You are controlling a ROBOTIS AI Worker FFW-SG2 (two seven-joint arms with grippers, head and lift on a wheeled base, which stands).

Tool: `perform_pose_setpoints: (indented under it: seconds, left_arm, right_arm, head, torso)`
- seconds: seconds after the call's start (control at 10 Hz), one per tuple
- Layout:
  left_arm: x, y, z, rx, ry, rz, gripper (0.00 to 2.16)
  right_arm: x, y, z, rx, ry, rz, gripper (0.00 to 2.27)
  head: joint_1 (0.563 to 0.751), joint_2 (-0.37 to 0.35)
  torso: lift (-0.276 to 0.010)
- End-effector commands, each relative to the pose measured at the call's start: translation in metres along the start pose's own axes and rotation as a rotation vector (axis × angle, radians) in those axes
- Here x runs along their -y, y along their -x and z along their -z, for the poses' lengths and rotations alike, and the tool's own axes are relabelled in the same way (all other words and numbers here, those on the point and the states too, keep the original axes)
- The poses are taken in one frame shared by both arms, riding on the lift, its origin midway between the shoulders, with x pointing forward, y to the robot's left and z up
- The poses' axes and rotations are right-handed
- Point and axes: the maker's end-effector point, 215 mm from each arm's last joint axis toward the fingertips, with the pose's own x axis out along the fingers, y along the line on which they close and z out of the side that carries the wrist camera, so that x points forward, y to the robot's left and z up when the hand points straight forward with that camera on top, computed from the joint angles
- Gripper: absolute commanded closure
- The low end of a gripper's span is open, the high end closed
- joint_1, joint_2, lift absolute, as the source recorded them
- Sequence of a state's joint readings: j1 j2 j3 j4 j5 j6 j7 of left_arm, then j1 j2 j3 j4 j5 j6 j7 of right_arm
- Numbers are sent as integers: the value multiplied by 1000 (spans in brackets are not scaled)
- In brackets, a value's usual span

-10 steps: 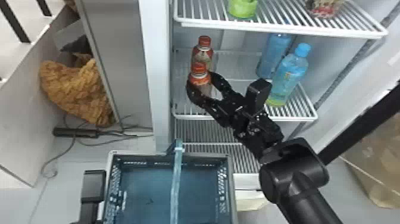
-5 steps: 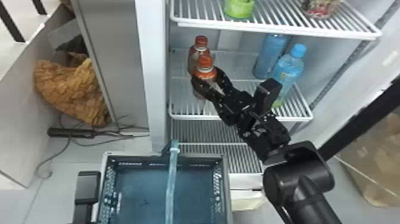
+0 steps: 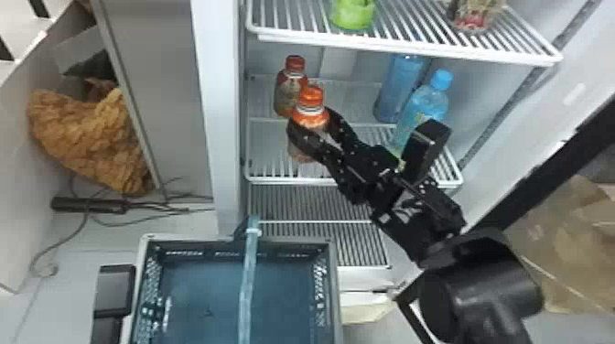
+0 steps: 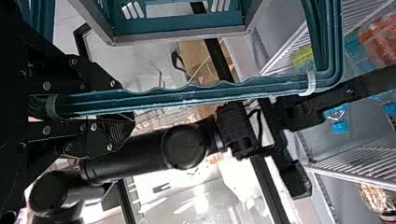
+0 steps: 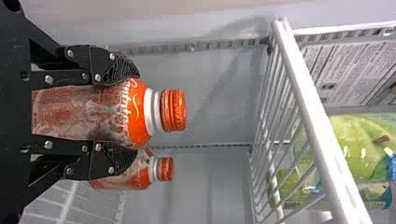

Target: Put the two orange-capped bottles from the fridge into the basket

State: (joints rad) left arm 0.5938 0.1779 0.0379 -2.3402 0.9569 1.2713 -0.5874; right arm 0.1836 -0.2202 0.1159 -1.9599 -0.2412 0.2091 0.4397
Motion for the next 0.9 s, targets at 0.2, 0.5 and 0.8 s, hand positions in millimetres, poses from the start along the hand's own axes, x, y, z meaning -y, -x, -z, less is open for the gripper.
perform_pose_setpoints:
  seconds: [0.2,0.5,0.8]
  left_arm:
    - [0,0,-1,-2,-5,0,1202]
    - [0,-1,-1,-3,-8,0,1202]
    - [0,-1,0,-5,-3,-1,1202]
  right_arm:
    - [-39,53,-2,-135,-74,-36,868]
    - [-72,90,11,-299,-138,-91,868]
    - [-113,116,29,-445,-222,-171,868]
  head:
    - [695,-190]
    - [695,-213]
    - [695,-212]
  torso:
    - [-235]
    - [-235]
    - [-235]
